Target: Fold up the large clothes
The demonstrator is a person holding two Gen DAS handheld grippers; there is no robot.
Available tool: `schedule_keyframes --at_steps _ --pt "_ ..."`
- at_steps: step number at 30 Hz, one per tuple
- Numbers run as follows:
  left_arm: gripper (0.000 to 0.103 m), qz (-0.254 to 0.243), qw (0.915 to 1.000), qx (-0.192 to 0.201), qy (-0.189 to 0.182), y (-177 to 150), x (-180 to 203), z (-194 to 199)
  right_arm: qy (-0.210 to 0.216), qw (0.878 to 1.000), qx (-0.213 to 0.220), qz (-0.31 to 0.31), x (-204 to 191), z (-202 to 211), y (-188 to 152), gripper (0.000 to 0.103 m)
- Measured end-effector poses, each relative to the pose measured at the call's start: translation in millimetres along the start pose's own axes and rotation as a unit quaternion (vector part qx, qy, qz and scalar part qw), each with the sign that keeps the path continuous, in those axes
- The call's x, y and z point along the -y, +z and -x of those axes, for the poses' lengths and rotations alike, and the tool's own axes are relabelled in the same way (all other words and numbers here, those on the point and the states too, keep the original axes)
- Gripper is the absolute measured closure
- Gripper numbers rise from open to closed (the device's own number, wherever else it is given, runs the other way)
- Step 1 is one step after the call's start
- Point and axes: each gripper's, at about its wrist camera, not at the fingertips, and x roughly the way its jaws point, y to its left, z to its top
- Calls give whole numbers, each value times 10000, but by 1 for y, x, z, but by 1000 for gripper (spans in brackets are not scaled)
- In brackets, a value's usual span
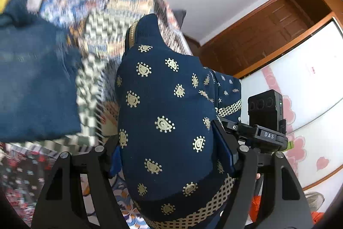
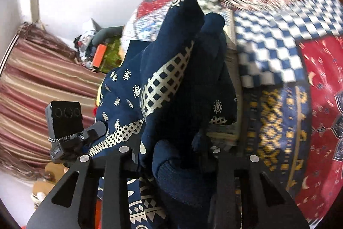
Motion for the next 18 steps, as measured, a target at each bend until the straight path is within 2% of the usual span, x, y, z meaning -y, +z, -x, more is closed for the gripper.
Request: schedule_keyframes --at_steps 8,13,18 --pt "31 -297 9965 776 55 33 -5 94 197 9967 250 741 -94 -30 30 72" --pt "31 -200 9940 1046 230 53 -40 128 223 9946 197 997 -131 -73 48 72" --pt "31 171 9929 1097 423 70 -100 135 167 9948 -121 1000 -145 -136 66 72"
